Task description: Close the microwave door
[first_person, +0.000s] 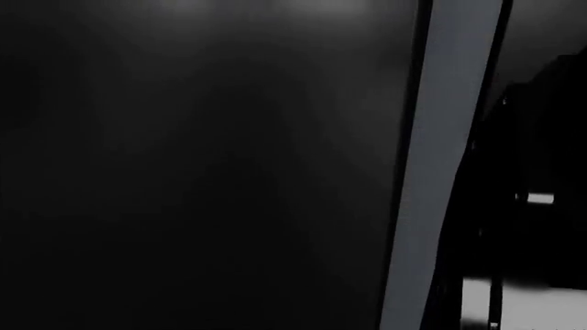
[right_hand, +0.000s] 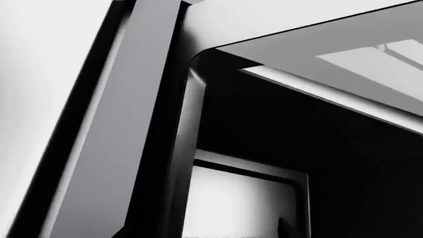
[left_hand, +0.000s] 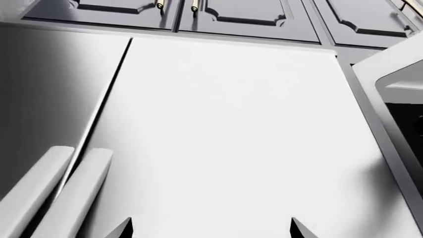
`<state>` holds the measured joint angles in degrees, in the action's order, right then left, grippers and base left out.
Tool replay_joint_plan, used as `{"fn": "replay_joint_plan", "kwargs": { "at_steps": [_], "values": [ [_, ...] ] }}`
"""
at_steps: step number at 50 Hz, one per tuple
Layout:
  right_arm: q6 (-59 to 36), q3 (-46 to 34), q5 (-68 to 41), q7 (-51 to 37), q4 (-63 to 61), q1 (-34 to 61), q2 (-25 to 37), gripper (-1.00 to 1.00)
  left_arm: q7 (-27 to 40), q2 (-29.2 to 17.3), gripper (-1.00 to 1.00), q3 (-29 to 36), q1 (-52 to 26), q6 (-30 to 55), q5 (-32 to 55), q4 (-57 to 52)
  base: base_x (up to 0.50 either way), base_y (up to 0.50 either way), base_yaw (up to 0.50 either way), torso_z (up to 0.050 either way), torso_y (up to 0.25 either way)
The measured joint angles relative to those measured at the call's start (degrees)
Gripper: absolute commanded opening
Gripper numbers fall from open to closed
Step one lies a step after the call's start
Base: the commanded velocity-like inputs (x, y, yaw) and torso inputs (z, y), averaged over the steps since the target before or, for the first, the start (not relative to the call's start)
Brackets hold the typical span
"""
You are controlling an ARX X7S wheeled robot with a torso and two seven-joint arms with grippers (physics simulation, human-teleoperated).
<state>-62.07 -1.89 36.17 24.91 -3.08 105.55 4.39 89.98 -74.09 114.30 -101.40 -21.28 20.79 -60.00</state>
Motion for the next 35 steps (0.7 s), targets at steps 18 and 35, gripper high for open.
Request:
{"fn": "replay_joint_plan", "kwargs": {
  "at_steps": [18, 35],
  "values": [
    [-0.44, 2.30, -2.81, -1.43, 3.98, 1.38, 0.97, 1.00, 0.00, 0.55, 1.00, -1.28, 0.42, 0.74, 0.80, 0.00, 0.00, 0.00, 0.00, 0.000, 0.000],
    [-1.17, 5.20, -5.52, -2.47, 8.18, 2.81, 1.47, 1.00, 0.00, 0.86, 1.00, -1.61, -0.57, 1.03, 1.98, 0.00, 0.00, 0.00, 0.00, 0.000, 0.000]
  ]
}}
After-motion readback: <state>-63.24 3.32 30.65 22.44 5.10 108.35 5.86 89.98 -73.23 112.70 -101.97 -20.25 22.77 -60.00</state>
